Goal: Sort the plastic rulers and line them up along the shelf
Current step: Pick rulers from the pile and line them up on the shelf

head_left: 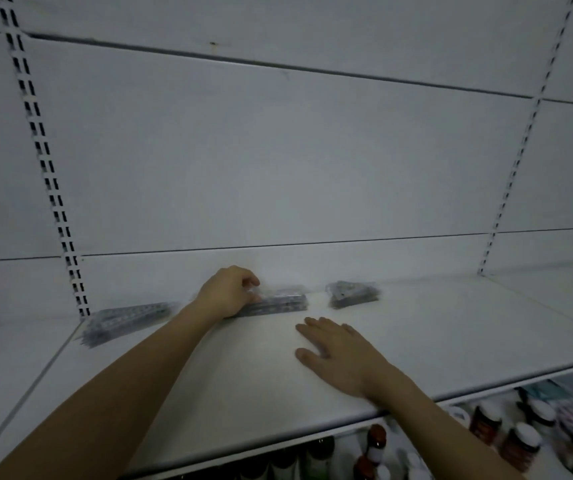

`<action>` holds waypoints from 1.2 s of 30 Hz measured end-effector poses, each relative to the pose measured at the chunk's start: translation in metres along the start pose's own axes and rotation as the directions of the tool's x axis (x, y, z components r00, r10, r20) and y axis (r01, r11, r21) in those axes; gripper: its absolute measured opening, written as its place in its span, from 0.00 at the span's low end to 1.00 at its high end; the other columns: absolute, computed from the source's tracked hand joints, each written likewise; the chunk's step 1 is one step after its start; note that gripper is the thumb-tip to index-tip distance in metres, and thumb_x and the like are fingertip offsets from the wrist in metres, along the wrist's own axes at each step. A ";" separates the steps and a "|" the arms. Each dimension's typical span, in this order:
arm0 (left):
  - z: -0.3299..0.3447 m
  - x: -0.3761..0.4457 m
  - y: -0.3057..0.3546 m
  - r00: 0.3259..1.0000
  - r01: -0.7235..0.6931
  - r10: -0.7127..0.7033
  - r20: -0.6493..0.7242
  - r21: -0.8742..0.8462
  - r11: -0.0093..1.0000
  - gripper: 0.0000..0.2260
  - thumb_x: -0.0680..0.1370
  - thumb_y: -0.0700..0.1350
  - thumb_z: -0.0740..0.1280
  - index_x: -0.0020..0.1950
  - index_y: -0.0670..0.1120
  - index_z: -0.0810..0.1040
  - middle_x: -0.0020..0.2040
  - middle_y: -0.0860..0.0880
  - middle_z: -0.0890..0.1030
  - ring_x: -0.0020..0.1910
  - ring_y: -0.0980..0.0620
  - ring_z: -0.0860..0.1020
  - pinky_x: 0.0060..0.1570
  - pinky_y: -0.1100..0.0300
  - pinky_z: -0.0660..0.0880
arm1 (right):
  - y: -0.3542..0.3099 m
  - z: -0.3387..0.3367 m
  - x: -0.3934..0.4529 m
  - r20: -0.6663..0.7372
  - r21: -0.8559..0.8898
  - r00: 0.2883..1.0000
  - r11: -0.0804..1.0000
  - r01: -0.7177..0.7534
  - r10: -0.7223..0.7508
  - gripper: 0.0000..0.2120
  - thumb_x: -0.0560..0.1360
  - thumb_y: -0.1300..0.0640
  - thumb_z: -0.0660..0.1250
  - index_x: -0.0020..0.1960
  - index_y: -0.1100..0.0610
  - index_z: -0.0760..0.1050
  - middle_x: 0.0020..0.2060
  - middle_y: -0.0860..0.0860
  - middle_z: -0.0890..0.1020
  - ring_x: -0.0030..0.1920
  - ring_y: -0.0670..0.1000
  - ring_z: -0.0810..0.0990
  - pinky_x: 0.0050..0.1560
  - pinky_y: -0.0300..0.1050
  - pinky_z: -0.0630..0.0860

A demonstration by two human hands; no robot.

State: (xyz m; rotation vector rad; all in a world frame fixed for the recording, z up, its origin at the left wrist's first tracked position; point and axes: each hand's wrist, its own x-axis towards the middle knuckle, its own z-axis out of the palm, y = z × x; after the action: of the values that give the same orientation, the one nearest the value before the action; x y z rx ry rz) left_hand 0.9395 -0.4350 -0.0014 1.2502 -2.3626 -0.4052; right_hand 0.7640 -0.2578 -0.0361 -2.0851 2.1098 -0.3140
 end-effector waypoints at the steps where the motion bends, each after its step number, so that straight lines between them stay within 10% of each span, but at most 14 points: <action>1: 0.000 0.001 -0.001 1.000 -0.005 0.005 0.013 0.005 1.000 0.15 0.74 0.48 0.72 0.60 0.48 0.79 0.60 0.49 0.79 0.55 0.50 0.77 0.57 0.59 0.72 | 0.000 0.000 0.000 -0.004 0.000 1.000 1.000 0.000 0.000 0.28 0.81 0.38 0.50 0.79 0.45 0.52 0.78 0.44 0.52 0.77 0.45 0.49 0.77 0.47 0.44; 36: -0.003 0.003 -0.016 0.977 -0.126 0.120 0.177 0.022 0.992 0.22 0.69 0.46 0.77 0.62 0.50 0.77 0.60 0.48 0.75 0.57 0.51 0.75 0.57 0.60 0.71 | -0.001 0.000 0.000 -0.061 0.043 0.997 0.998 -0.039 0.041 0.27 0.79 0.37 0.55 0.76 0.43 0.59 0.76 0.41 0.59 0.76 0.42 0.55 0.75 0.42 0.50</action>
State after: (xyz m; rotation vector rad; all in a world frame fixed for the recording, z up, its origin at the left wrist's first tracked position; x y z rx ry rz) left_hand 0.9513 -0.4469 -0.0050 1.1158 -2.5887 -0.4549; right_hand 0.7651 -0.2577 -0.0357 -2.0325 2.1571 -0.4192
